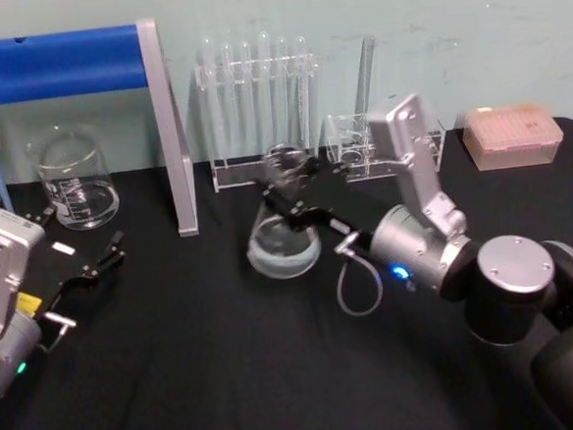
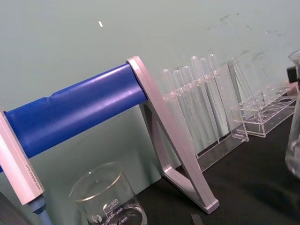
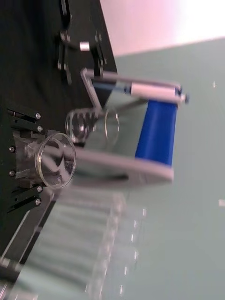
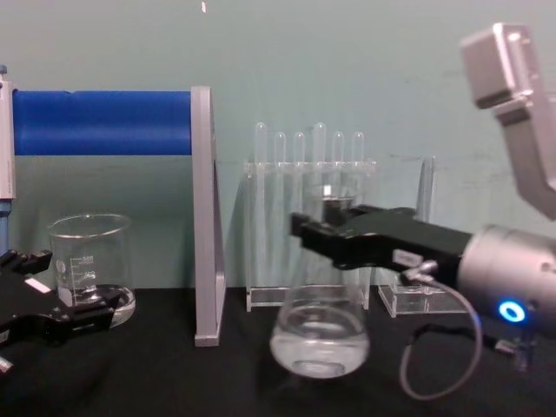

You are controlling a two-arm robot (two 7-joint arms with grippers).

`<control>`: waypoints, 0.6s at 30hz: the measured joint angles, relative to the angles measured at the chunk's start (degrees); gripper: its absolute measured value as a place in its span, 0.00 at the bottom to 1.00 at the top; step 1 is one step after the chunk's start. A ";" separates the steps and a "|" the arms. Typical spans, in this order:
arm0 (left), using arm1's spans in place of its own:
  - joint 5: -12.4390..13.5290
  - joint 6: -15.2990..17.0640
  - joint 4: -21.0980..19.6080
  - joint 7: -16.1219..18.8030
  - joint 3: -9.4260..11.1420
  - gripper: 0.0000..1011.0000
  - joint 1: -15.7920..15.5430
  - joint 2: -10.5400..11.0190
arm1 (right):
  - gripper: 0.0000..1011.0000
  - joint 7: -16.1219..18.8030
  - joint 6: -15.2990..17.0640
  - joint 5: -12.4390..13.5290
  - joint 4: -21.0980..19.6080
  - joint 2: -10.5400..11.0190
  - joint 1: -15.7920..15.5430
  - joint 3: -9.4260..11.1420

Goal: Grasp the erlenmeyer flask with one hand, shake it three times, then place it back.

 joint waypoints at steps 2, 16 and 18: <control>0.00 0.00 0.00 0.00 0.00 0.99 0.00 0.00 | 0.45 1.42 -0.04 0.06 0.35 -0.16 0.54 -1.21; 0.00 0.00 0.00 0.00 0.00 0.99 0.00 0.00 | 0.45 7.73 -0.73 1.66 1.47 -0.39 2.79 -7.06; 0.00 0.00 0.00 0.00 0.00 0.99 0.00 0.00 | 0.45 8.72 -1.01 2.10 1.61 -0.29 3.11 -7.85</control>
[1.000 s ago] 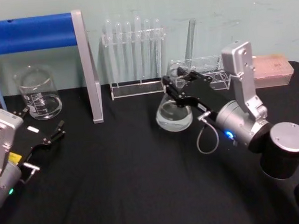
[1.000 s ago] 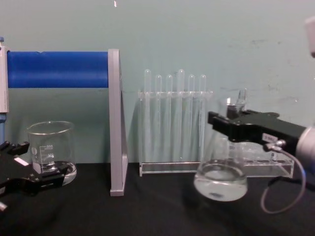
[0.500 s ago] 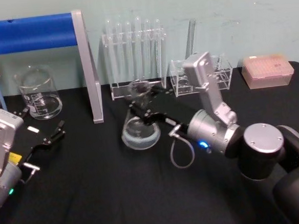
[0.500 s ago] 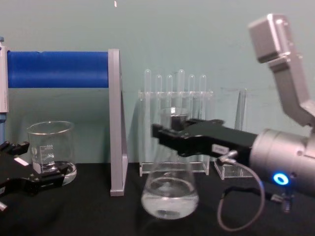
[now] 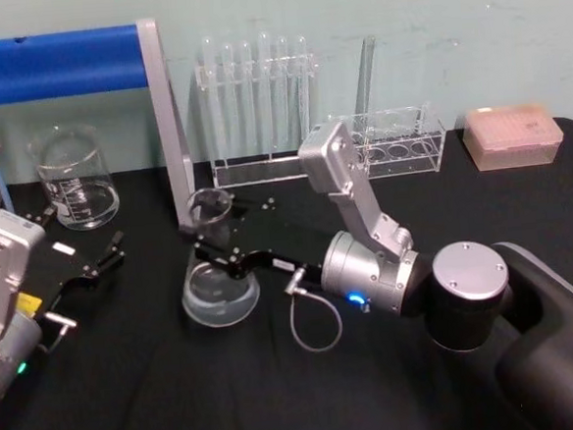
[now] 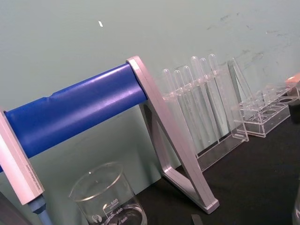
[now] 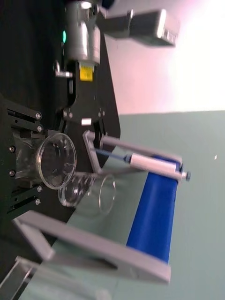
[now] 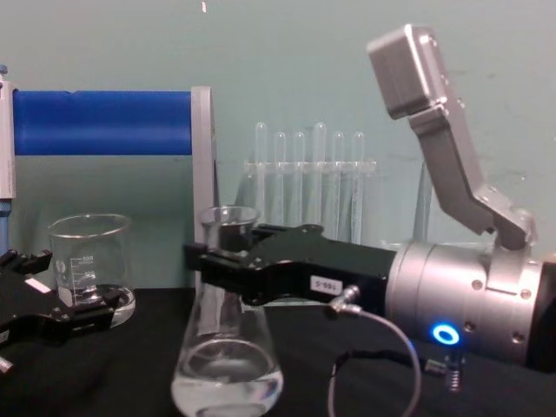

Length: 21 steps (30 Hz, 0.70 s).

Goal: Grasp the erlenmeyer flask with one hand, shake it three times, then place it back.

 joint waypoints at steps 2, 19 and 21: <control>0.00 0.00 0.00 0.00 0.00 0.99 0.00 0.00 | 0.45 0.85 -0.27 0.45 0.11 0.12 0.30 -0.73; 0.00 0.00 0.00 0.00 0.00 0.99 0.00 0.00 | 0.45 5.63 -2.08 3.12 0.88 1.20 2.16 -4.60; 0.00 0.00 0.00 0.00 0.00 0.99 0.00 0.00 | 0.45 4.84 -2.17 3.23 0.87 1.40 2.18 -4.53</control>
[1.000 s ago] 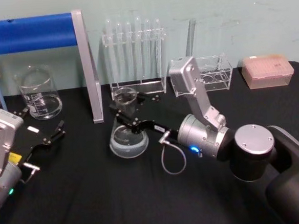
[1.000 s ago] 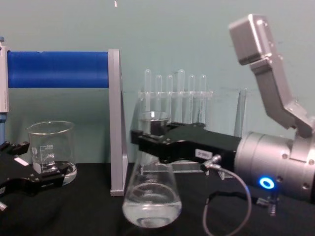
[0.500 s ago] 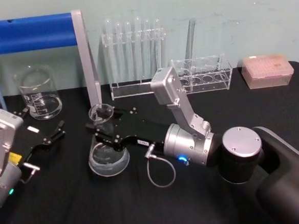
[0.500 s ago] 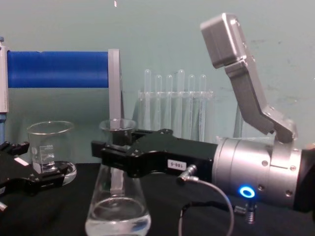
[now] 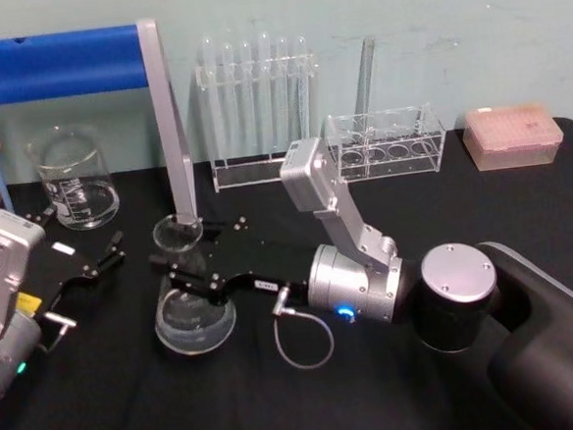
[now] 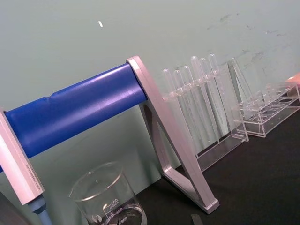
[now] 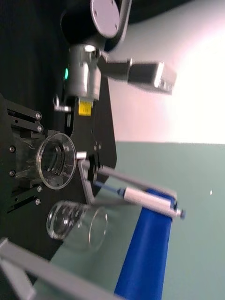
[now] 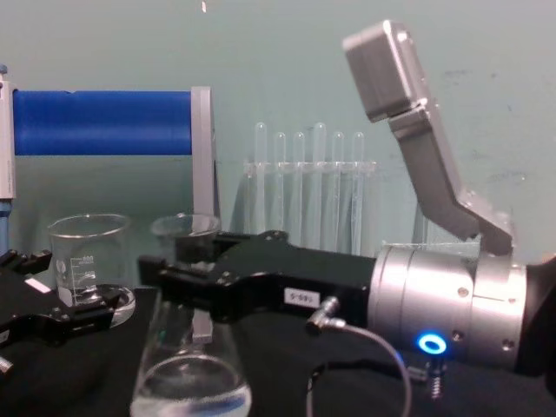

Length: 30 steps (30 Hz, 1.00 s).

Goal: Grasp the erlenmeyer flask with one hand, shake it three times, then place it back.

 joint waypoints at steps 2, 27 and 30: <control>0.00 0.00 0.00 0.00 0.00 0.99 0.00 0.00 | 0.45 -1.31 -0.08 0.00 -0.14 0.23 -0.07 0.47; 0.00 0.00 0.00 0.00 0.00 0.99 0.00 0.00 | 0.45 -17.94 0.85 -2.28 -3.79 2.09 -5.55 13.41; 0.00 0.00 0.00 0.00 0.00 0.99 0.00 0.00 | 0.45 -18.94 1.02 -2.62 -4.19 2.15 -6.14 14.64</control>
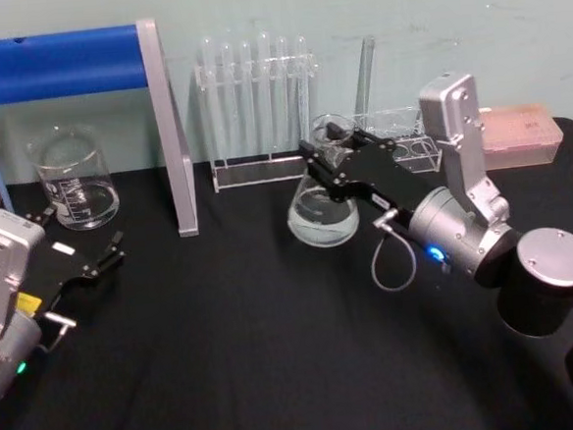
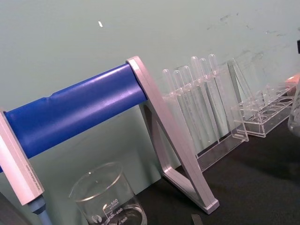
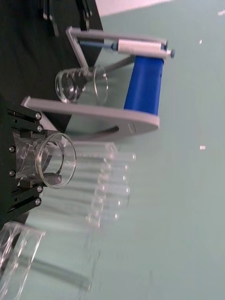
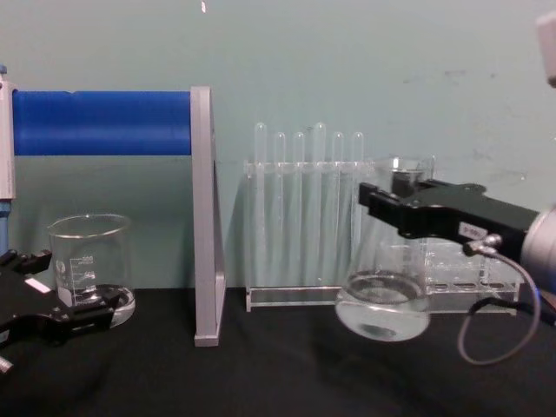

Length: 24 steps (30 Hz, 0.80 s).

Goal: Grasp the erlenmeyer flask with one hand, shake it three times, then place it back.

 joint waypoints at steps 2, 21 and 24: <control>0.00 0.00 0.00 0.00 0.00 0.99 0.00 0.00 | 0.45 -0.58 0.08 -0.24 -0.24 0.01 -0.38 0.78; 0.00 0.00 0.00 0.00 0.00 0.99 0.01 0.00 | 0.45 1.56 0.92 -1.67 -0.17 -1.80 -0.86 1.69; 0.00 0.00 0.00 0.00 0.00 0.99 0.00 0.00 | 0.45 2.81 1.04 -1.69 0.16 -2.11 -0.51 0.73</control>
